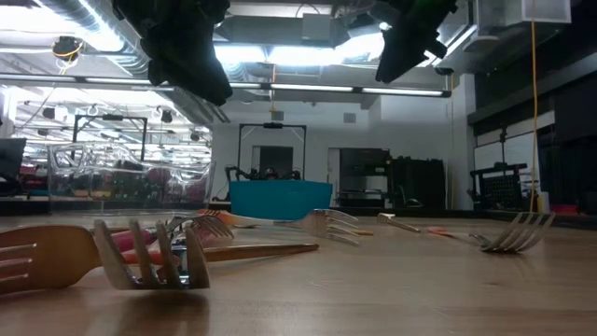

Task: Sort silverware by color (type)
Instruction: Put the orange fork into the blue bin, then put the gold fork into the transparent bin

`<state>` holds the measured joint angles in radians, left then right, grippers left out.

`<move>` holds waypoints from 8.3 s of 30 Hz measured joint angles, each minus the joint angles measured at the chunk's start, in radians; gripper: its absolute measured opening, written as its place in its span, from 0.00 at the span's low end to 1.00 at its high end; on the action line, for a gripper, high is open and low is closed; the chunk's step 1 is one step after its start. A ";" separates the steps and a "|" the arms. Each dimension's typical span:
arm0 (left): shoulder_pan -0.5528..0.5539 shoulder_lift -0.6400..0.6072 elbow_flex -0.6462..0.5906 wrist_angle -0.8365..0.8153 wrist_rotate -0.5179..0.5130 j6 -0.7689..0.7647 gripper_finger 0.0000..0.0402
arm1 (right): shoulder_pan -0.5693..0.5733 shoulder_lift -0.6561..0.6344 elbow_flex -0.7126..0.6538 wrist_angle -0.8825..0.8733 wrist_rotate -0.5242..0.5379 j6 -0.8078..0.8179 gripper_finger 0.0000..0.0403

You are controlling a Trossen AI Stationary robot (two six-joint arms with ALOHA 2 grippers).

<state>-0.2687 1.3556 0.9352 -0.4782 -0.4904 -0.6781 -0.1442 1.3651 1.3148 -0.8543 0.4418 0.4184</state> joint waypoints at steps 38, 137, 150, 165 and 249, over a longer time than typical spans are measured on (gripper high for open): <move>0.000 0.000 0.000 0.000 0.001 0.000 0.29 | 0.239 0.141 -0.001 -0.188 -0.687 -0.930 0.25; 0.000 0.000 0.000 -0.001 -0.003 0.000 0.29 | 0.344 0.496 0.084 -0.119 -0.428 -1.182 0.00; 0.000 0.000 0.000 -0.001 -0.003 0.034 0.29 | 0.081 0.494 0.259 -0.175 -0.362 -1.151 0.00; 0.000 0.000 0.000 -0.001 -0.022 0.035 0.29 | -0.254 0.498 0.273 0.319 -0.573 -0.966 0.00; 0.003 0.000 0.000 -0.004 -0.040 0.026 0.29 | -0.340 0.841 0.273 0.573 -0.594 -0.896 0.22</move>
<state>-0.2661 1.3552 0.9352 -0.4817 -0.5300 -0.6521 -0.4847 2.2060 1.5875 -0.2810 -0.1523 -0.4774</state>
